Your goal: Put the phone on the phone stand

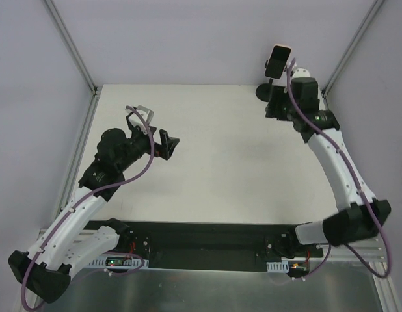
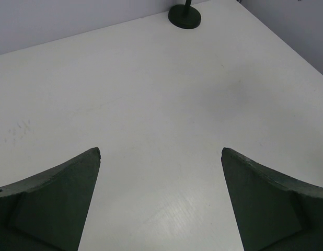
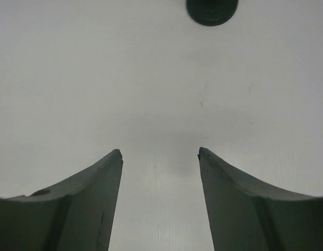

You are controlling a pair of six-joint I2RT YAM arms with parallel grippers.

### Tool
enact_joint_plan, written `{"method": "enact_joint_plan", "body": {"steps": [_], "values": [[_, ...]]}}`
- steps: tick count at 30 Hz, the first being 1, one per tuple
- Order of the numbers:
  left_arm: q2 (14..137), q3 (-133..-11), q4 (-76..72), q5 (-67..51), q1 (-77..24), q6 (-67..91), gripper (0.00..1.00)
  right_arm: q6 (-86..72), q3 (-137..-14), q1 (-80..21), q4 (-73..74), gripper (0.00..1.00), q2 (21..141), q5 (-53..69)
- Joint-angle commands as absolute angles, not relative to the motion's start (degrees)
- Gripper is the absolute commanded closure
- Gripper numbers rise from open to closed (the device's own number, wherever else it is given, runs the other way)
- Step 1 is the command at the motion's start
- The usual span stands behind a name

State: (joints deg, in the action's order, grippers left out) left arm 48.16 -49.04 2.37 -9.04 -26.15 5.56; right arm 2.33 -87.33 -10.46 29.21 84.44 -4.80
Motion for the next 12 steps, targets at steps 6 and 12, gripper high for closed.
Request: {"method": "enact_joint_plan", "body": {"steps": [6,12], "values": [[42.11,-49.04,-2.28,-10.29,-26.19,6.94,0.02,8.89,-65.5,-26.81,31.12,0.03,39.42,-1.43],[34.03,-52.98,-4.31,-12.73,-26.63,10.97,0.01,10.54,-74.5,-26.81,38.31,0.03,21.1,-8.95]]}}
